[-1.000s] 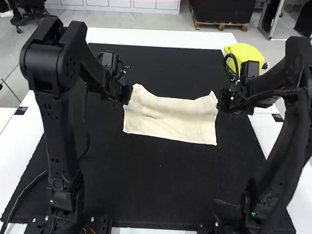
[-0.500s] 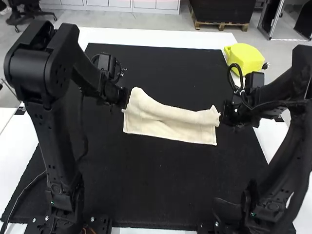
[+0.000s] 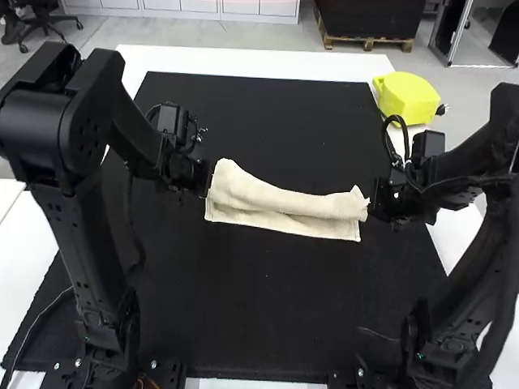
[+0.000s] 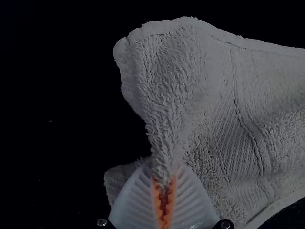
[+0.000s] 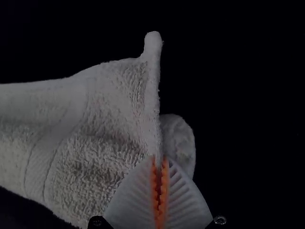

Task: Fold the towel.

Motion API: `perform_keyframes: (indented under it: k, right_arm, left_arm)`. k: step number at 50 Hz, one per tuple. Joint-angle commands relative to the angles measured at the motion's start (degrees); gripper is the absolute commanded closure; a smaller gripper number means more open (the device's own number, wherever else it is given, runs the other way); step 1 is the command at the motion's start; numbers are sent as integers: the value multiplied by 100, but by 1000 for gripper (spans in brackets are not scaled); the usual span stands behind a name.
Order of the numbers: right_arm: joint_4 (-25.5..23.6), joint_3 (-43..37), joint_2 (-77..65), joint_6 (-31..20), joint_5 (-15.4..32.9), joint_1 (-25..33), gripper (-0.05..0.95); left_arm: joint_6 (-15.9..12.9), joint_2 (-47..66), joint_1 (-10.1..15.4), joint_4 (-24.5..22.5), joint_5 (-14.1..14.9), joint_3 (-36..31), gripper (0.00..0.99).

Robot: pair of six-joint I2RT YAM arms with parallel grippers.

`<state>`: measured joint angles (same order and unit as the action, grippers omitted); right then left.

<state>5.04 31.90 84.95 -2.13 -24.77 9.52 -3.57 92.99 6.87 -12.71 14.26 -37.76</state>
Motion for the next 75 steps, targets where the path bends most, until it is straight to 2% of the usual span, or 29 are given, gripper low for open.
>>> perform_keyframes:
  k: [1, 24, 38, 46, 53, 56, 62, 64, 66, 67, 69, 75]
  right_arm:
    - [32, -8, -207, -86, 271, 191, 926]
    - [366, -369, -163, -68, 324, 182, 926]
    - [1008, -509, -4, -68, 632, 156, 916]
    - [1105, -483, 154, -68, 746, 156, 756]
    - [1017, -483, 286, -77, 764, 173, 656]
    - [1008, -483, 303, -77, 772, 164, 631]
    - [920, -465, 303, -86, 764, 164, 487]
    - [902, -448, 303, -86, 764, 173, 431]
    - [894, -439, 294, -86, 764, 182, 393]
    - [894, -421, 303, -86, 764, 191, 364]
    - [859, -404, 294, -86, 764, 182, 287]
    - [700, -272, 294, -130, 764, 156, 131]
  left_arm:
    - [41, -141, -107, -144, -310, 93, 972]
    - [50, -114, -99, -1058, -389, 805, 972]
    - [41, 61, -99, -1506, -538, 1016, 970]
    - [32, 149, -99, -1515, -670, 1034, 964]
    - [15, 228, -90, -1498, -697, 1034, 952]
    - [15, 237, -99, -1480, -705, 1042, 862]
    - [32, 237, -125, -1401, -723, 1042, 434]
    - [32, 228, -125, -1375, -723, 1042, 313]
    - [41, 237, -134, -1366, -732, 1051, 248]
    - [41, 228, -134, -1375, -758, 1069, 184]
    - [41, 228, -134, -1392, -837, 1086, 10]
    - [129, 202, -134, -1418, -890, 1113, 13]
